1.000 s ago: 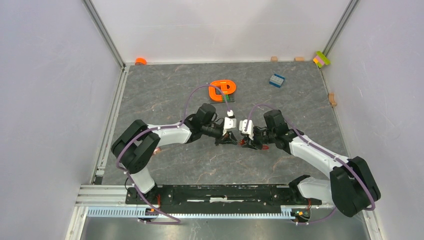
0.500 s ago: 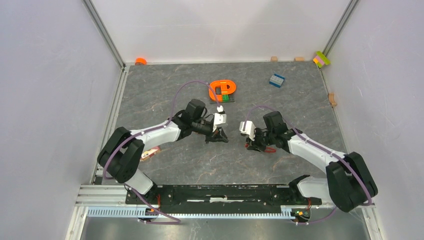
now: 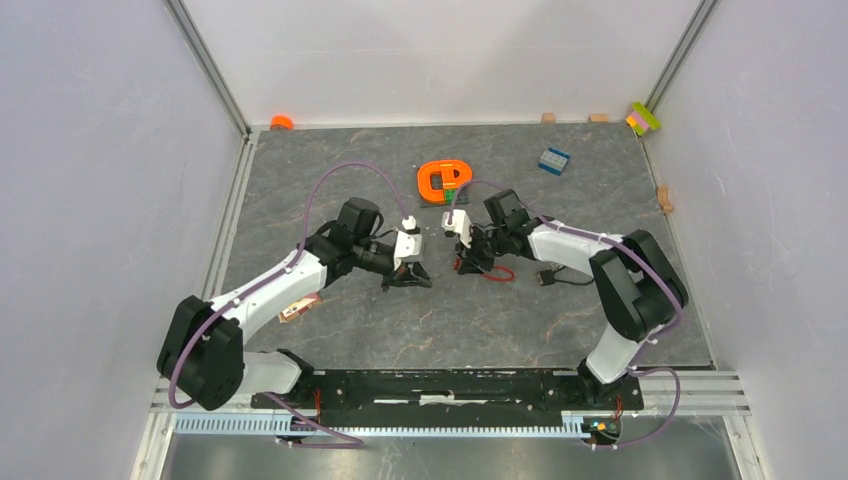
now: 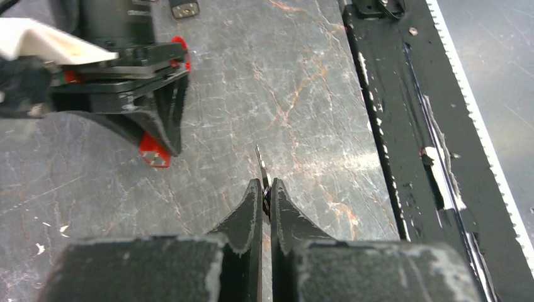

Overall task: Unlock with the key
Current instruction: Place the lock at the center of the board.

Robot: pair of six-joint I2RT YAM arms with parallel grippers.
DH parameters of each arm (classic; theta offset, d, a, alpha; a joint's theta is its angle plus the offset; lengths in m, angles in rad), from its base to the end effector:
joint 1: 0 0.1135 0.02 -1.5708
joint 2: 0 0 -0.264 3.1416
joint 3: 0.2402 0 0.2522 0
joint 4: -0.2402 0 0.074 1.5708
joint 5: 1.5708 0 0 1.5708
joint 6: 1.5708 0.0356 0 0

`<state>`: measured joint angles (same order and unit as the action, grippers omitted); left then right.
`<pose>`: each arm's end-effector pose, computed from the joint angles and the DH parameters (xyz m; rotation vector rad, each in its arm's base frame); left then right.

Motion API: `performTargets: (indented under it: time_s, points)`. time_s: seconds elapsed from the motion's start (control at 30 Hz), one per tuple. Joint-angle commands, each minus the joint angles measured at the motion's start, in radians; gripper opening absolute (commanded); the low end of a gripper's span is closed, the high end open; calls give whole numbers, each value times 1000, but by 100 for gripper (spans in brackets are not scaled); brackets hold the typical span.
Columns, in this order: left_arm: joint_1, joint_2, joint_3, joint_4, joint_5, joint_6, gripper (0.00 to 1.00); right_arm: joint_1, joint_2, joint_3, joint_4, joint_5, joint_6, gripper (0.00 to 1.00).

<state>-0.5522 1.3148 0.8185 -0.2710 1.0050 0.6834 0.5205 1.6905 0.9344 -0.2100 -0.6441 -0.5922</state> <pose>0.2091 -0.1641 0.2404 1.5918 1.4064 -1.0767 0.2749 0.1822 0.1669 -1.4870 1.9158 0.7773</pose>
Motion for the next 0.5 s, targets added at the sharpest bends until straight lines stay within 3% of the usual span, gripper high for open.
performTargets:
  time_s: [0.0,0.33,0.47]
  points:
    - [-2,-42,-32,-45,58,89,2,8,61,84,35,3,19,23]
    - [-2,-66,10,-50,-18,-87,2,6,-27,87,-15,104,-22,77]
    - [-3,-76,24,-57,-26,-128,2,-33,-143,31,-23,158,-28,82]
